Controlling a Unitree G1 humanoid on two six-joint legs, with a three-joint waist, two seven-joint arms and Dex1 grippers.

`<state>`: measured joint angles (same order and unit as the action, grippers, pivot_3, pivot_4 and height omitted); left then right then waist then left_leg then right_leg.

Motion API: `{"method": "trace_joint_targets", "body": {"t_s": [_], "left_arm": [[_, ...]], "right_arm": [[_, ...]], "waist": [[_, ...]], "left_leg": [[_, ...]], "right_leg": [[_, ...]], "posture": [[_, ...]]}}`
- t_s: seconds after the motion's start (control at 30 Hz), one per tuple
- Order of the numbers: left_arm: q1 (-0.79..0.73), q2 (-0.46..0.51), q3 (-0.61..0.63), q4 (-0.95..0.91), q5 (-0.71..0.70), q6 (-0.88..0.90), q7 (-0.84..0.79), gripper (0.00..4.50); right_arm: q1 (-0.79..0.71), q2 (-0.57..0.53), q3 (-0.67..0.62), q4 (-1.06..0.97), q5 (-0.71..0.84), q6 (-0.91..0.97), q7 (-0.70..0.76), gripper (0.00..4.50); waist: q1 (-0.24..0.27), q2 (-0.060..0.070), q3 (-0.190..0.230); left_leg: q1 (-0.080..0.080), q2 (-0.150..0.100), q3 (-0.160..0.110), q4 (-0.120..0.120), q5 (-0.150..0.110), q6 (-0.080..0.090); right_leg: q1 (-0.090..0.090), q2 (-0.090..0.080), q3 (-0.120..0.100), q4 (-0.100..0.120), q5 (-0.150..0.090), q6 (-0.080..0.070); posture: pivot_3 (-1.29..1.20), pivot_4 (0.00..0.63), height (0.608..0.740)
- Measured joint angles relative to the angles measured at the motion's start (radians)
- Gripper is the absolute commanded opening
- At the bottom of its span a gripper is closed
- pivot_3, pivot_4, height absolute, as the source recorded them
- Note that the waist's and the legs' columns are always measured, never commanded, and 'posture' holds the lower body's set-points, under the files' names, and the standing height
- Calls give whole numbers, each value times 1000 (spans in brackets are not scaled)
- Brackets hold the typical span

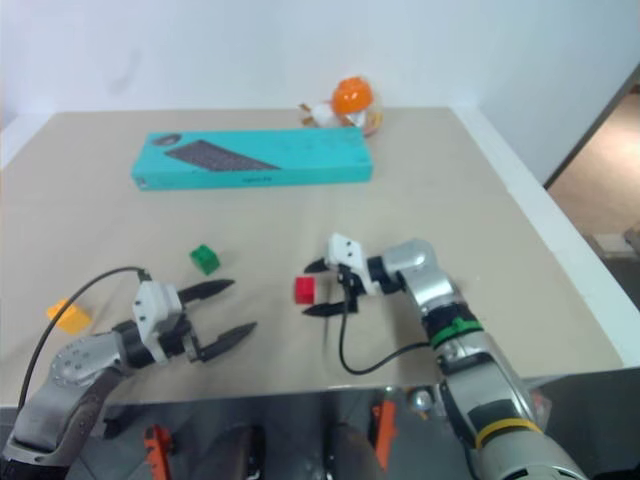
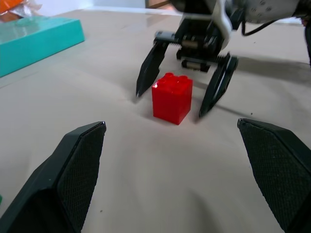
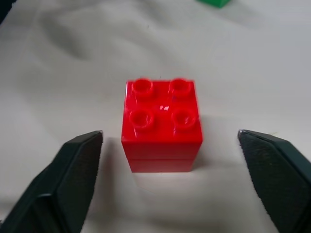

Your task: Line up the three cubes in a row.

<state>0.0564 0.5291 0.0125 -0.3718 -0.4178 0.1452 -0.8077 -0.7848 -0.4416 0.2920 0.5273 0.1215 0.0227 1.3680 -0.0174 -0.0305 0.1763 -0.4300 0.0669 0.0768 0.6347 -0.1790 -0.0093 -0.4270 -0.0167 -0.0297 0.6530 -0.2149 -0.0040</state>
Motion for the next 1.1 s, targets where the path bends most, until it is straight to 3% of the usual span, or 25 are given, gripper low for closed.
{"method": "trace_joint_targets", "body": {"t_s": [0.2, 0.4, 0.77, 1.07, 1.1], "left_arm": [[20, -74, 86, -23, 56, -22, 173, 4500], [-24, -106, 146, -26, 80, 8, 294, 4500], [-294, 12, 144, 266, 47, 163, 186, 4500], [-411, 42, 23, 455, 95, 251, 81, 4500], [-429, 40, 18, 478, 105, 255, 81, 4247]], "right_arm": [[60, -35, -83, -285, 101, 160, -53, 4459], [120, -62, -114, -445, 134, 216, -119, 4459], [153, -91, -118, -519, 142, 229, -183, 4459], [192, -105, -133, -578, 149, 240, -242, 4459], [192, -106, -136, -582, 149, 240, -246, 4486]], "waist": [[1, 0, 0], [1, 0, 0], [0, -1, 0], [1, -1, 0], [1, -1, 0]], "left_leg": [[0, 0, 0, 0, 0, 0], [0, 0, 0, 0, 0, 0], [-1, -1, 1, 0, 0, -1], [-1, -1, 1, 0, 0, -1], [-1, -1, 1, 0, 0, -1]], "right_leg": [[0, -2, 0, 0, 0, 0], [0, -1, -1, 0, 1, 0], [-1, 0, 0, 0, 0, 1], [-1, 0, -1, 0, 0, 1], [-1, 0, -1, 0, 0, 1]], "posture": [[0, 150, 740], [0, 150, 740], [0, 150, 740], [0, 150, 740], [0, 150, 740]]}}
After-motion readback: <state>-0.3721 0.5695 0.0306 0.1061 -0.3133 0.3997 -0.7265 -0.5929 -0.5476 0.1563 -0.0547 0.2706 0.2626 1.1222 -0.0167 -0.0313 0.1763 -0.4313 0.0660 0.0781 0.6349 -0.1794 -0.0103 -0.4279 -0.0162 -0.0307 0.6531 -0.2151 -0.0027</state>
